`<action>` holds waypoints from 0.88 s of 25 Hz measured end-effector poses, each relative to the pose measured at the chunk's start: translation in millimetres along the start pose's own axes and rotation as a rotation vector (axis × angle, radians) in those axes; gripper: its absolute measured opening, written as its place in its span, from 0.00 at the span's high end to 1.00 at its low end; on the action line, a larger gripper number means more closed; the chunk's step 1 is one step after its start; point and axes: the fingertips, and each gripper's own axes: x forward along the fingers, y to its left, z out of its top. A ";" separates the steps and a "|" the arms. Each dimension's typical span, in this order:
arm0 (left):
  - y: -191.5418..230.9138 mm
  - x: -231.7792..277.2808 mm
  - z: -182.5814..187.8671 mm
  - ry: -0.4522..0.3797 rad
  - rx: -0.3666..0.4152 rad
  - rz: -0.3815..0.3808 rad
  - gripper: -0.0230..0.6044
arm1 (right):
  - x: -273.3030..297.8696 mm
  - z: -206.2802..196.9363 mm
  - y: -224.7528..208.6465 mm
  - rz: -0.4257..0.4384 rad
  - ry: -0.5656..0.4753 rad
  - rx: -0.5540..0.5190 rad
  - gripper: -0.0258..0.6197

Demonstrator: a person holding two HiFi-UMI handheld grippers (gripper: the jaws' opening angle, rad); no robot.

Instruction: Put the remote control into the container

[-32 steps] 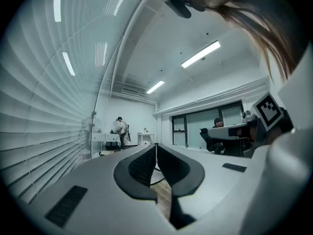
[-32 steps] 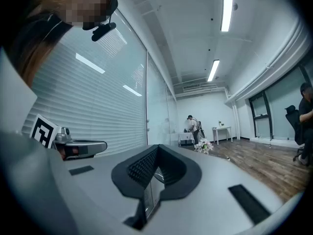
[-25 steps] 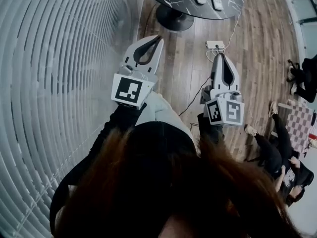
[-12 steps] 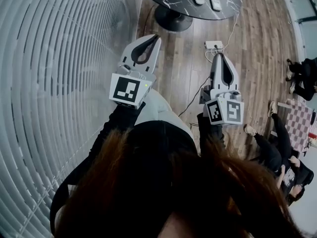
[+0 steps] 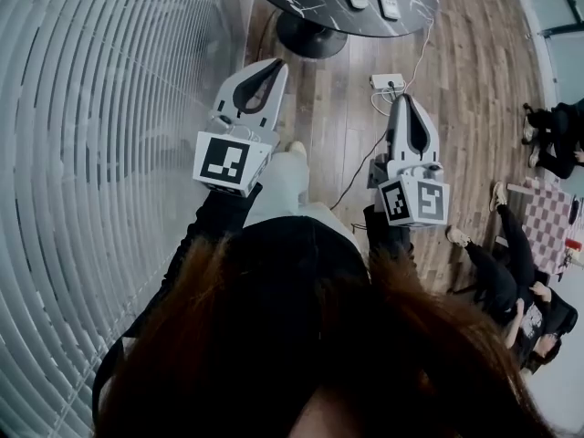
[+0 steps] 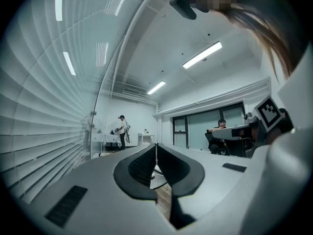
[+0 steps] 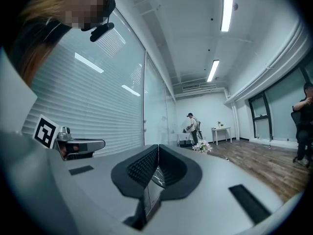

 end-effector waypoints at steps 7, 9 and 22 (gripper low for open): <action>9.2 16.9 -2.9 0.022 -0.014 0.010 0.94 | 26.0 0.1 -12.4 0.011 0.003 -0.002 0.93; 13.1 27.7 -2.7 0.024 -0.011 0.007 0.94 | 35.3 0.9 -17.0 0.013 0.005 -0.003 0.93; 68.1 132.5 -2.9 0.029 0.000 -0.027 0.94 | 141.8 -4.5 -55.9 0.010 0.002 0.002 0.93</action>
